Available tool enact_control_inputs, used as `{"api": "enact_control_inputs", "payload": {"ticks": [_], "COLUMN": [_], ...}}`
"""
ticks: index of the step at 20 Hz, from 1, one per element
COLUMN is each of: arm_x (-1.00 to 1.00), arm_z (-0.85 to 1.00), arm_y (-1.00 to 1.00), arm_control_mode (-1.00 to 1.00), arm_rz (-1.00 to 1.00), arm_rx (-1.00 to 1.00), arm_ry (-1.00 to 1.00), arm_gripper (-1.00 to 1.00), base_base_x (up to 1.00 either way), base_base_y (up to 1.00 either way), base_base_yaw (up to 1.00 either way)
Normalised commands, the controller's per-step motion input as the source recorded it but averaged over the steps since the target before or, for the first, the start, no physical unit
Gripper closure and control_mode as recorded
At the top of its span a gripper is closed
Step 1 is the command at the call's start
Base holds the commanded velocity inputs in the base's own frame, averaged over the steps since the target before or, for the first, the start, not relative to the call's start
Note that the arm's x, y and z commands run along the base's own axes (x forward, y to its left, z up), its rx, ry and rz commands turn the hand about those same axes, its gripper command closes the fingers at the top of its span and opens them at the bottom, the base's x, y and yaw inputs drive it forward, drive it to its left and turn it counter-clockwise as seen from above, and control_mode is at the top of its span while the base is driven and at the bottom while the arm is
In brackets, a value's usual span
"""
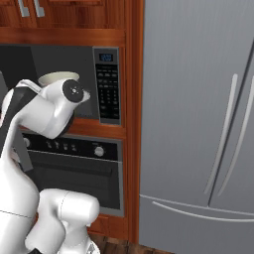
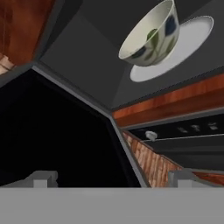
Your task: The microwave is finished heating the steak and avocado. Take the bowl containing the food and place it on the dining counter.
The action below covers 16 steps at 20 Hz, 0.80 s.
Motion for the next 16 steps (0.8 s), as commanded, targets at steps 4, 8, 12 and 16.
{"api": "enact_control_inputs", "payload": {"ticks": [4, 8, 12, 16], "arm_x": [0.01, 0.0, -0.02, -0.16], "arm_z": [0.0, 0.0, 0.0, 0.0], "arm_y": [0.52, 0.47, 0.36, 0.34], "arm_control_mode": [-1.0, -1.0, -1.0, -1.0], "arm_rz": [0.0, 0.03, 0.07, 0.14], "arm_rx": [-0.04, -0.03, -0.01, 0.0], "arm_ry": [0.05, 0.03, 0.01, 0.0], "arm_gripper": [-1.0, -1.0, -1.0, -1.0], "base_base_x": [0.0, 0.0, 0.0, 0.0], "base_base_y": [0.0, 0.0, 0.0, 0.0], "base_base_yaw": [0.0, 0.0, 0.0, 0.0]}}
